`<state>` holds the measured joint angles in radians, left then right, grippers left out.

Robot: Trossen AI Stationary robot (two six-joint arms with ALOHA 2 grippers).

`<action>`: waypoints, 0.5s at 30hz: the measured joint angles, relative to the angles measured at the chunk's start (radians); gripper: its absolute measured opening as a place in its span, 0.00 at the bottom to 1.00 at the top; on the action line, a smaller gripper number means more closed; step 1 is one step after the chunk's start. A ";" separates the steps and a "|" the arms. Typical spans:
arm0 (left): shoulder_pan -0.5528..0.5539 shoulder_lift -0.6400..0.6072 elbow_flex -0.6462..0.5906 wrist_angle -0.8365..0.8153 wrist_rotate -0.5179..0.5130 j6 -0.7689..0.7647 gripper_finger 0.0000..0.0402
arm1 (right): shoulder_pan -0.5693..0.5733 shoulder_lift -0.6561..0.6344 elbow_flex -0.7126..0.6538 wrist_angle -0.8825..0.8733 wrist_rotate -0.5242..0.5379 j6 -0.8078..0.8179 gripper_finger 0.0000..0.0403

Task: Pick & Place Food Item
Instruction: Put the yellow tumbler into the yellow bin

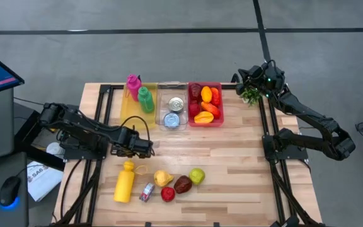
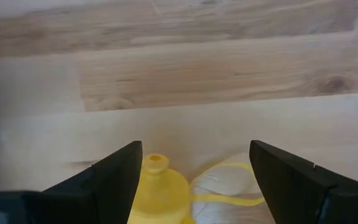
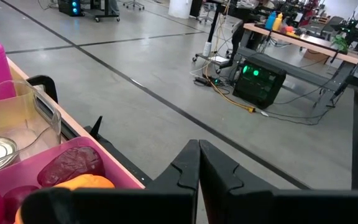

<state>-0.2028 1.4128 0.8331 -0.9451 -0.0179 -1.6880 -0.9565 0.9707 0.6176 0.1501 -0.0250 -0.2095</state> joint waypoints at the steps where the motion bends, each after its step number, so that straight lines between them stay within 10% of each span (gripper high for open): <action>1: 0.000 0.000 -0.003 0.001 0.001 0.000 0.71 | 0.000 0.000 0.000 0.000 0.000 0.000 0.01; 15: -0.043 0.000 -0.097 0.098 0.043 -0.090 0.71 | 0.000 0.000 0.000 0.000 0.000 0.000 0.01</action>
<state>-0.2454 1.4132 0.7363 -0.8473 0.0255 -1.7783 -0.9565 0.9706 0.6174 0.1498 -0.0250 -0.2096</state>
